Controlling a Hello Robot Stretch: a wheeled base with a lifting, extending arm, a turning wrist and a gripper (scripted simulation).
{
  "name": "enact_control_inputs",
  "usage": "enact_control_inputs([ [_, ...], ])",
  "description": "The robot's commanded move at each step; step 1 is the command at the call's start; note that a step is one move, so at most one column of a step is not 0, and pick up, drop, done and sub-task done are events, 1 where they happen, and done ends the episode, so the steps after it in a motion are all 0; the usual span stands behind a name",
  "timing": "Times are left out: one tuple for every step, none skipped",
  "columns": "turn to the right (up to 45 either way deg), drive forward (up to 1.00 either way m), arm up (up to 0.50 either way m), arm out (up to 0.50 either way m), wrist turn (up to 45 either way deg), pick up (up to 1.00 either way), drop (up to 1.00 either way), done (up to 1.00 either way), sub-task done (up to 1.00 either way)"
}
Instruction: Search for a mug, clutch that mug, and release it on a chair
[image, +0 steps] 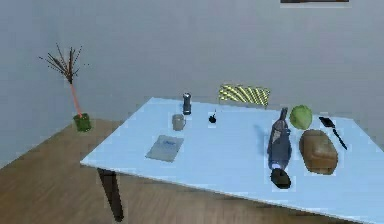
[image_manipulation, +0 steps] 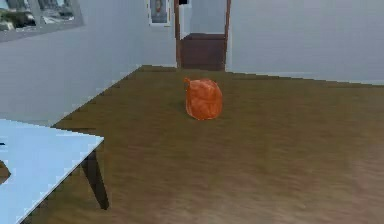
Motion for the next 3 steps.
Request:
enact_control_inputs([
  [0.0,0.10,0.00,0.00,0.0,0.00,0.00,0.00,0.00],
  [-45.0,0.00,0.00,0.00,0.0,0.00,0.00,0.00,0.00],
  [-45.0,0.00,0.00,0.00,0.0,0.00,0.00,0.00,0.00],
])
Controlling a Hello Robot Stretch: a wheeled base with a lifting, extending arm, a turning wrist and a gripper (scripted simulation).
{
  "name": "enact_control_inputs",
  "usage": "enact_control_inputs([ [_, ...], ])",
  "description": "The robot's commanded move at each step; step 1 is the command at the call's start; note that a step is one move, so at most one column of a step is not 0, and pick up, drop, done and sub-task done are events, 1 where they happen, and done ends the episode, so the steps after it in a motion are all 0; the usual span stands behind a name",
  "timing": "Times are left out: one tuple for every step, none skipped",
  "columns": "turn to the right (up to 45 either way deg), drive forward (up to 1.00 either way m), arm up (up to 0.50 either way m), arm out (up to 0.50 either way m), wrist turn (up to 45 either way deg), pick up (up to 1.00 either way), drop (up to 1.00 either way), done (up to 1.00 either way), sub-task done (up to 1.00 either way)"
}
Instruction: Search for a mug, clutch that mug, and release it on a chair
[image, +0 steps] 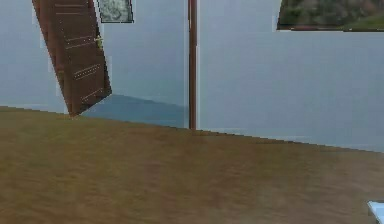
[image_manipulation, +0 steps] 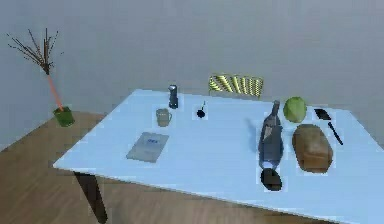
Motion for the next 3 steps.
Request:
enact_control_inputs([
  [45.0,0.00,0.00,0.00,0.0,0.00,0.00,0.00,0.00],
  [45.0,0.00,0.00,0.00,0.0,0.00,0.00,0.00,0.00],
  [12.0,0.00,0.00,0.00,0.0,0.00,0.00,0.00,0.00],
])
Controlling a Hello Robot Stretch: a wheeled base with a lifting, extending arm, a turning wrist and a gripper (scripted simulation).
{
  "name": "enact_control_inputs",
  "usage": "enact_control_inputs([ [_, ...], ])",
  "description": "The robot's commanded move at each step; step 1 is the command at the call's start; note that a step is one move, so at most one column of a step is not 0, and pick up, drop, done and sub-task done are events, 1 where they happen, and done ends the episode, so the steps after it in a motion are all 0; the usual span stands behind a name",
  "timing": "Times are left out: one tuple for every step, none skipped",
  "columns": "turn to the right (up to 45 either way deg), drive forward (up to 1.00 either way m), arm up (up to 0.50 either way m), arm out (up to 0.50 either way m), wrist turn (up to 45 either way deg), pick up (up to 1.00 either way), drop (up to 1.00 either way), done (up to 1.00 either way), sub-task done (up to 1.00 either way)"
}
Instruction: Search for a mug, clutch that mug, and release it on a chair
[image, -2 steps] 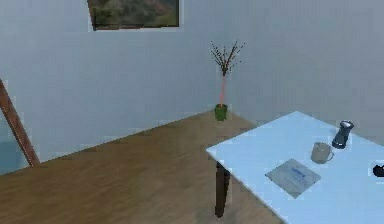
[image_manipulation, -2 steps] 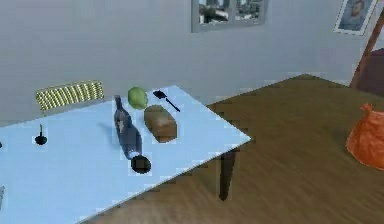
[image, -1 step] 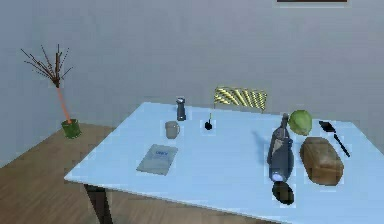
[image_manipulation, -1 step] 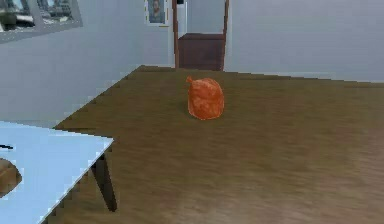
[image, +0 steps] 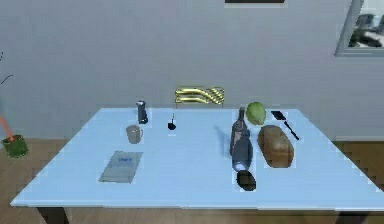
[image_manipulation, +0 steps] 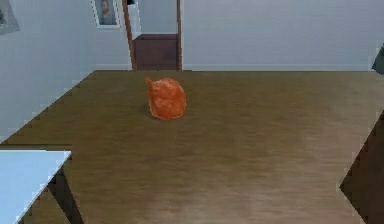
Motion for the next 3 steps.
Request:
enact_control_inputs([
  [0.0,0.40,0.00,0.00,0.0,0.00,0.00,0.00,0.00],
  [-45.0,0.00,0.00,0.00,0.0,0.00,0.00,0.00,0.00],
  [-45.0,0.00,0.00,0.00,0.0,0.00,0.00,0.00,0.00],
])
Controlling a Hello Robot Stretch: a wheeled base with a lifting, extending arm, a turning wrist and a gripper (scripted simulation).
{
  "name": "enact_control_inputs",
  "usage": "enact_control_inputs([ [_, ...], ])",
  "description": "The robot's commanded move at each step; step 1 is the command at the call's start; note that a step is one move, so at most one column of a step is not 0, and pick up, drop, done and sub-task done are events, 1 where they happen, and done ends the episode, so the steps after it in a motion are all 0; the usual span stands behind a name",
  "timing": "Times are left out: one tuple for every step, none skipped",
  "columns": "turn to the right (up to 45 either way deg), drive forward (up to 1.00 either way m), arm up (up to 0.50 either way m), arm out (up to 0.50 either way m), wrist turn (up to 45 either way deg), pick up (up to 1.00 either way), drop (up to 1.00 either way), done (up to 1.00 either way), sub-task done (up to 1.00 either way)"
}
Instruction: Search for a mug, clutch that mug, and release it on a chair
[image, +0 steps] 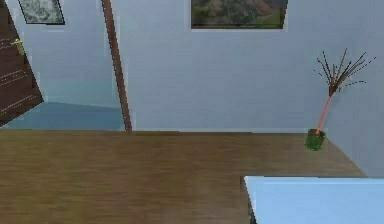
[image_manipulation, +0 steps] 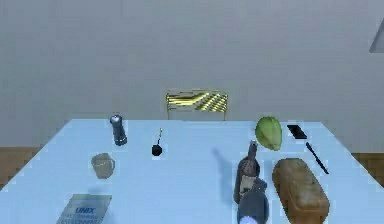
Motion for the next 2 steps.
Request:
enact_control_inputs([
  [-24.0,0.00,0.00,0.00,0.0,0.00,0.00,0.00,0.00],
  [0.0,0.00,0.50,0.00,0.0,0.00,0.00,0.00,0.00],
])
